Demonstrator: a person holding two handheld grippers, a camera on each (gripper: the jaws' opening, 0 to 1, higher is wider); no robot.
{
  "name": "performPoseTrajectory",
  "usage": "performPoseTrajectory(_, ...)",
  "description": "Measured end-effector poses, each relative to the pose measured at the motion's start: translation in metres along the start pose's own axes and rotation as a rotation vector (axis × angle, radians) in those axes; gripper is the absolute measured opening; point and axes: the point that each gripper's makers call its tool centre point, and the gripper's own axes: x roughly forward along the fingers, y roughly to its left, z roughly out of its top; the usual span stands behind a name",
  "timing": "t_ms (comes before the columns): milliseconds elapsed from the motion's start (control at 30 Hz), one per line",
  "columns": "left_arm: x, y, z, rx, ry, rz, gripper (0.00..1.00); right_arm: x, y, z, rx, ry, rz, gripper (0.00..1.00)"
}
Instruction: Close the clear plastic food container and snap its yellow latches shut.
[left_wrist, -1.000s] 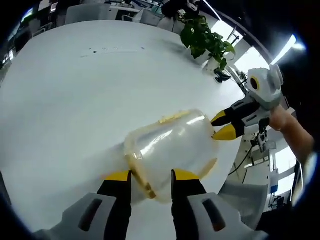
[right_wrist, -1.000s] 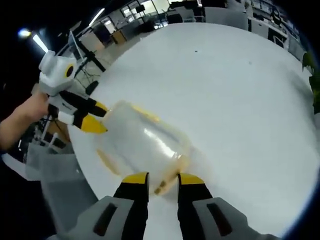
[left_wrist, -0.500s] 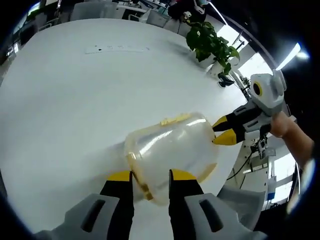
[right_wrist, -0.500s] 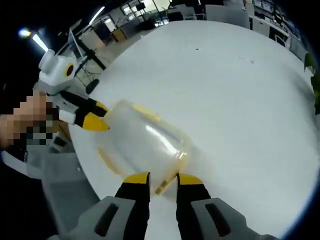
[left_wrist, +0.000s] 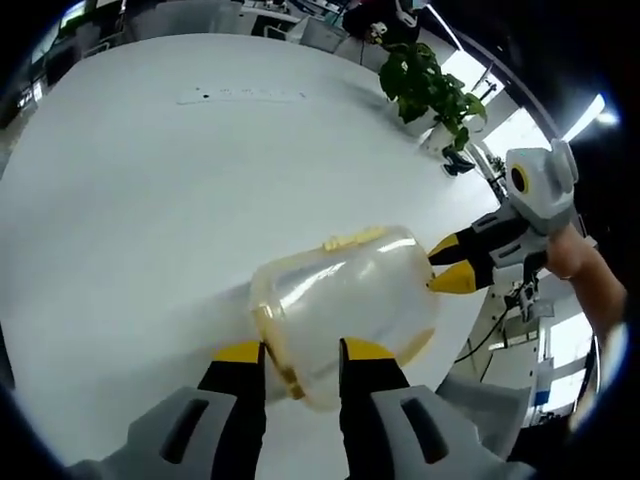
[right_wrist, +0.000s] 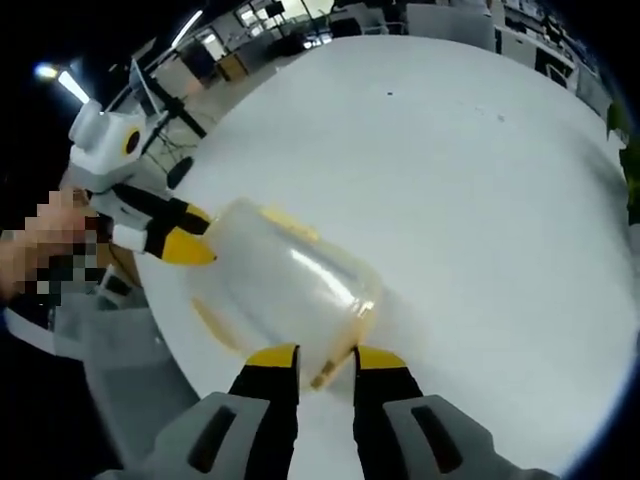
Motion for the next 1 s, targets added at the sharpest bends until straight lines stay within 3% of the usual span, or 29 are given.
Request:
performPoseTrajectory(267,0.002,0.001,-0.003,0.021,-0.003,-0.017,0.27,0.000,0.001,-0.001,0.008,0.002,0.004,0.18)
performPoseTrajectory(300,0.003,0.001,0.000,0.047,-0.008,-0.014,0.27,0.000,0.001,-0.001,0.001,0.005,0.001,0.18)
performPoseTrajectory(367,0.001,0.002,0.005,0.202,-0.006,0.032,0.29,0.001,0.001,0.000,-0.002,0.009,-0.004,0.18)
performPoseTrajectory(400,0.000,0.001,0.005,0.236,-0.002,0.054,0.29,0.000,0.002,-0.001,-0.002,0.011,-0.004,0.18)
performPoseTrajectory(467,0.000,-0.001,0.005,0.282,0.019,0.085,0.30,0.000,0.002,-0.001,0.000,0.014,-0.004,0.19)
performPoseTrajectory(533,0.001,-0.001,0.005,0.245,0.023,0.083,0.30,-0.001,0.003,-0.002,-0.003,0.017,-0.006,0.19)
performPoseTrajectory(767,0.001,0.000,0.007,0.272,0.002,0.081,0.32,-0.002,0.004,0.002,-0.114,0.012,-0.043,0.21)
performPoseTrajectory(1000,-0.004,-0.002,0.009,0.440,0.018,0.122,0.33,-0.003,0.006,0.002,-0.227,0.020,-0.048,0.24)
